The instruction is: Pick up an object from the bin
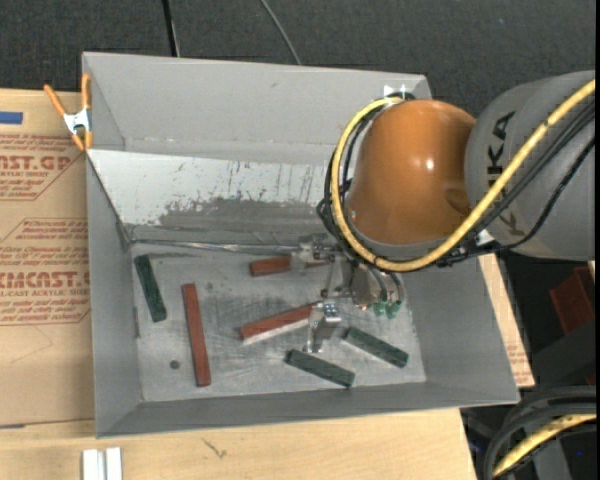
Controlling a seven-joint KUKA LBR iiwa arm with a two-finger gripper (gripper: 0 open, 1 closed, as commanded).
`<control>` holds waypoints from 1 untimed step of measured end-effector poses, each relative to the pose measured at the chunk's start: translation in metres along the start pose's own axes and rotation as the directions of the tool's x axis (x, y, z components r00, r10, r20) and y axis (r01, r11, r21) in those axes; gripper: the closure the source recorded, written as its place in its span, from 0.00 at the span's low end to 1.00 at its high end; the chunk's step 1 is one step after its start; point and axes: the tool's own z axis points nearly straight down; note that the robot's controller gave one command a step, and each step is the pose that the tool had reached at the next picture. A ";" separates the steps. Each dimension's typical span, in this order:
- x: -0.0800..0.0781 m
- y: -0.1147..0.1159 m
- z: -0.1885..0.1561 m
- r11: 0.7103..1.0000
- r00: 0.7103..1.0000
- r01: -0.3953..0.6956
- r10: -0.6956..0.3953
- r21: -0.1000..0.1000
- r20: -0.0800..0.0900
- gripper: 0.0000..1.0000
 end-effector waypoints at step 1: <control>-0.010 -0.001 0.066 1.000 1.000 -0.021 0.021 -0.001 0.006 0.00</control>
Offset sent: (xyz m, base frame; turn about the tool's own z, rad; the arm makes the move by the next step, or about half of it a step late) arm 0.0028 0.0155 -0.1533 -0.2225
